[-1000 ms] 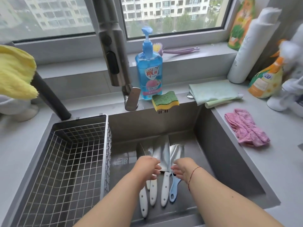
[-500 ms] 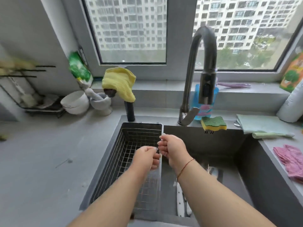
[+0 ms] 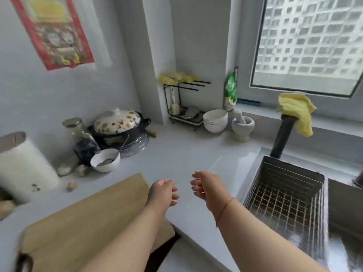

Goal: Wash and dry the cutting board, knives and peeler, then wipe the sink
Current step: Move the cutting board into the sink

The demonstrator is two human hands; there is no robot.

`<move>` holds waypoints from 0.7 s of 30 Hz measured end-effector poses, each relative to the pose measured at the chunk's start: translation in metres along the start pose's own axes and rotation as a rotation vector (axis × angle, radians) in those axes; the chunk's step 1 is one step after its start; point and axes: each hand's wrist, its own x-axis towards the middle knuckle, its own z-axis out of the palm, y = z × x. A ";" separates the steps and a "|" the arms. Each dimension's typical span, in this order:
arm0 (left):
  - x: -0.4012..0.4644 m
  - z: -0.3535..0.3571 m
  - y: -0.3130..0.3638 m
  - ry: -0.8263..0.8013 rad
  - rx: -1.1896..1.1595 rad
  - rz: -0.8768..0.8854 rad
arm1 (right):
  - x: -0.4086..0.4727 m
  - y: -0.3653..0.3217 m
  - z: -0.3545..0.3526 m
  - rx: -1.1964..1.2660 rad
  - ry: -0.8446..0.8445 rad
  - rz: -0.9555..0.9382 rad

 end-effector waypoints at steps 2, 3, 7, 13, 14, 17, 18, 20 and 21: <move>0.007 -0.042 -0.008 0.078 -0.040 -0.010 | 0.008 0.017 0.032 -0.067 -0.027 0.009; 0.009 -0.062 -0.012 0.118 -0.045 -0.015 | 0.011 0.025 0.045 -0.104 -0.027 -0.002; 0.019 -0.139 -0.033 0.267 -0.017 -0.044 | 0.032 0.059 0.081 -0.258 -0.008 -0.076; 0.025 -0.226 -0.067 0.486 0.074 -0.191 | 0.054 0.087 0.103 -0.520 0.103 -0.021; 0.026 -0.236 -0.073 0.513 0.110 -0.215 | 0.058 0.091 0.105 -0.559 0.109 0.009; 0.024 -0.261 -0.085 0.582 0.294 -0.319 | 0.067 0.102 0.114 -0.613 0.113 0.029; 0.022 -0.267 -0.086 0.604 0.369 -0.367 | 0.069 0.106 0.117 -0.640 0.126 0.025; 0.016 -0.278 -0.088 0.640 0.466 -0.458 | 0.069 0.110 0.124 -0.693 0.164 0.022; 0.015 -0.283 -0.090 0.661 0.484 -0.508 | 0.069 0.111 0.126 -0.724 0.187 0.028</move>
